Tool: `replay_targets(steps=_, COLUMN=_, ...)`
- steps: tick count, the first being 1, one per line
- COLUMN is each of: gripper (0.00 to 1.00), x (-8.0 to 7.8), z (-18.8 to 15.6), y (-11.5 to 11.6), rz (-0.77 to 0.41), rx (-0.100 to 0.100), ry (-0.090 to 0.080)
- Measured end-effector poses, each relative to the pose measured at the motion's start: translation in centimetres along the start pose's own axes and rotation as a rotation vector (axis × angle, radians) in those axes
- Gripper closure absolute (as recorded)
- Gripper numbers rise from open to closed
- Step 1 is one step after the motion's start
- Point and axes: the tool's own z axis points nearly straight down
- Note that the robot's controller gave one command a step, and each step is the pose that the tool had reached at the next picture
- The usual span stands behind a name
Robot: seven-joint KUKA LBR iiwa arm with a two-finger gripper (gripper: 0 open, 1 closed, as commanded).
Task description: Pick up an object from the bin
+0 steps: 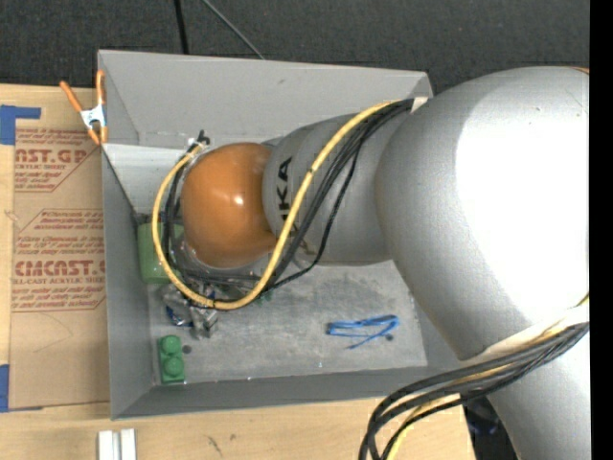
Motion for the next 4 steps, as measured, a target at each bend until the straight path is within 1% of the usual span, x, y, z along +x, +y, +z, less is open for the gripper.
replay_targets(steps=1, gripper=1.0, x=0.7, z=-15.2, y=-2.2, rz=0.021, rx=0.006, ry=-0.006)
replay_targets(steps=2, gripper=1.0, x=-1.5, z=-8.7, y=-2.5, rz=0.227, rx=-0.001, ry=0.005)
replay_targets(steps=3, gripper=1.0, x=3.7, z=-10.1, y=-2.6, rz=-0.269, rx=0.001, ry=0.004)
replay_targets(steps=4, gripper=0.0, x=3.6, z=-10.0, y=-2.5, rz=-0.268, rx=0.0, ry=0.002)
